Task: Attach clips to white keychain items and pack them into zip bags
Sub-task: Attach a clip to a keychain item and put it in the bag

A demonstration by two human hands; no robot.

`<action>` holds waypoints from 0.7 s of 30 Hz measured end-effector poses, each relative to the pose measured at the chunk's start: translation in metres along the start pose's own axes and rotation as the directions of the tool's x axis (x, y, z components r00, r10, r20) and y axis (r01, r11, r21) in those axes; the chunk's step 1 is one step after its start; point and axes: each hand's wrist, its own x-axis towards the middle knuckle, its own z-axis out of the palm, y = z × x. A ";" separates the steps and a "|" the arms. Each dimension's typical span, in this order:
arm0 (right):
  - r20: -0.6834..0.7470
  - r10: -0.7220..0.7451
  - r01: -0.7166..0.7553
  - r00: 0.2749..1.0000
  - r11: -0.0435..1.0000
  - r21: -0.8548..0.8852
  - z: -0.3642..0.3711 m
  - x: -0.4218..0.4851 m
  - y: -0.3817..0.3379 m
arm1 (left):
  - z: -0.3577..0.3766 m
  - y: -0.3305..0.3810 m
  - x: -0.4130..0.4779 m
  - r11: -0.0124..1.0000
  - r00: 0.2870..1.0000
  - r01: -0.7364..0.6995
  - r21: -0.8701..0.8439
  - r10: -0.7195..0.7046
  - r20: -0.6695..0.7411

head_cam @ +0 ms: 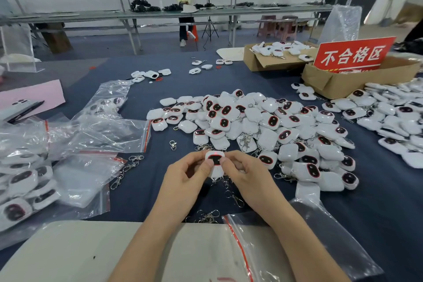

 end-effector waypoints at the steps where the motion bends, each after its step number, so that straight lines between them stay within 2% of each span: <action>1: -0.005 -0.004 0.004 1.000 1.000 0.009 0.000 0.000 0.000 | 0.000 0.000 0.000 1.000 1.000 -0.004 -0.001 0.004 0.010; 7: 0.015 -0.064 0.064 0.998 0.997 0.043 0.001 -0.001 0.001 | 0.001 0.000 -0.002 0.995 0.994 -0.074 0.061 0.069 0.081; 11: 0.037 -0.088 0.087 0.995 0.996 0.016 0.002 -0.002 0.000 | 0.003 0.000 -0.002 0.999 0.997 -0.038 0.012 0.037 0.061; 15: 0.049 -0.091 0.092 0.995 0.996 -0.009 0.002 -0.002 0.000 | 0.002 -0.001 -0.002 0.999 0.998 -0.007 0.033 0.005 0.058; 21: 0.020 -0.093 0.094 0.995 0.996 -0.009 0.005 0.001 0.003 | 0.001 -0.001 -0.001 1.000 0.998 0.022 -0.017 -0.021 0.060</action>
